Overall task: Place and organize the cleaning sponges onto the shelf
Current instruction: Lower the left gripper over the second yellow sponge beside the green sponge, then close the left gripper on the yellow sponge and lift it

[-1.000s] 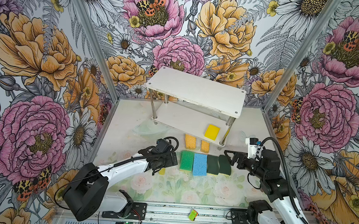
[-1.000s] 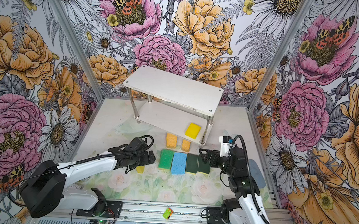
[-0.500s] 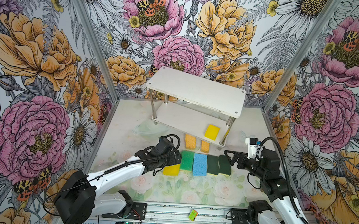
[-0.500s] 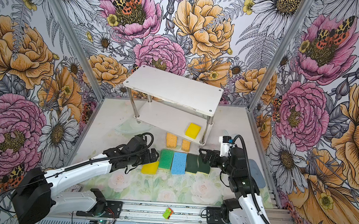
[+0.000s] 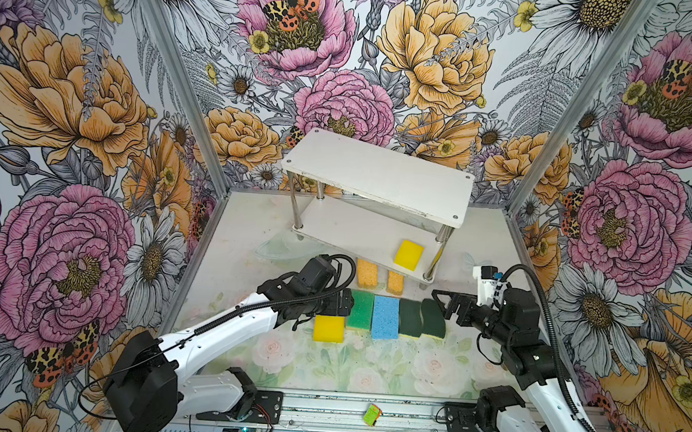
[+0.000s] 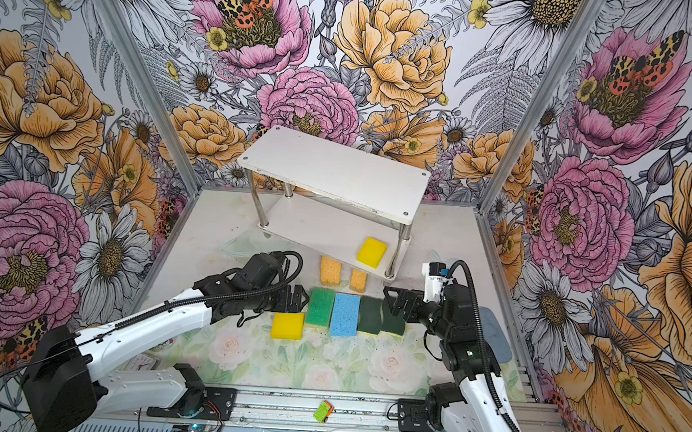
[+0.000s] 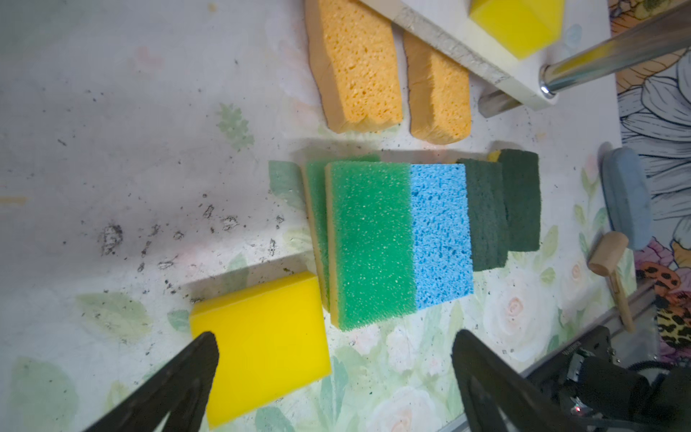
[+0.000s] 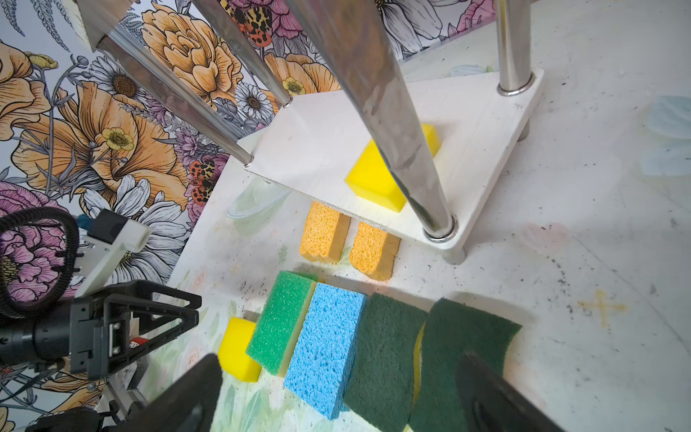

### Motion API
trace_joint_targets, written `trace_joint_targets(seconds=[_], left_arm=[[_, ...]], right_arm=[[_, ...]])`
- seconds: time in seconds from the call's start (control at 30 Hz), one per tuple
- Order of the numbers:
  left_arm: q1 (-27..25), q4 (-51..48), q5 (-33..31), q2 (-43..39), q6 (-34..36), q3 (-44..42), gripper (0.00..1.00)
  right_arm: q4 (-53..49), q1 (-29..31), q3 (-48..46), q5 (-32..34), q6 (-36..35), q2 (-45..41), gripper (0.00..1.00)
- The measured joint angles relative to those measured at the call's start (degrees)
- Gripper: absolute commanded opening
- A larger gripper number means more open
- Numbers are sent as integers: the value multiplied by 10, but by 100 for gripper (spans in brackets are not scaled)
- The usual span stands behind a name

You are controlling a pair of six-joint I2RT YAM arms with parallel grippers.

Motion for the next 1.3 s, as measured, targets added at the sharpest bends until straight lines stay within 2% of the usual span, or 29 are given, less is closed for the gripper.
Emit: trace_joint_targets(seconds=[0.2,0.3,0.5,0.73,1.03,1.3], left_arm=[[1,-57,84,6,107,51,99],[-20,-104,90,29,172,104,99],[-76,-185,29,86,326,188,99],[-83,-263,-49,150,461,181,99],[-80,-292,-96,169,553,161,99],[-69,-292,-102,170,597,131,99]], right_arm=[[0,0,0,0,0,-3,100],[0,0,0,0,0,-5,100],[0,0,0,0,0,-4,100],[0,0,0,0,0,-7,100],[0,0,0,0,0,-6,100],[0,0,0,1,0,-7,100]])
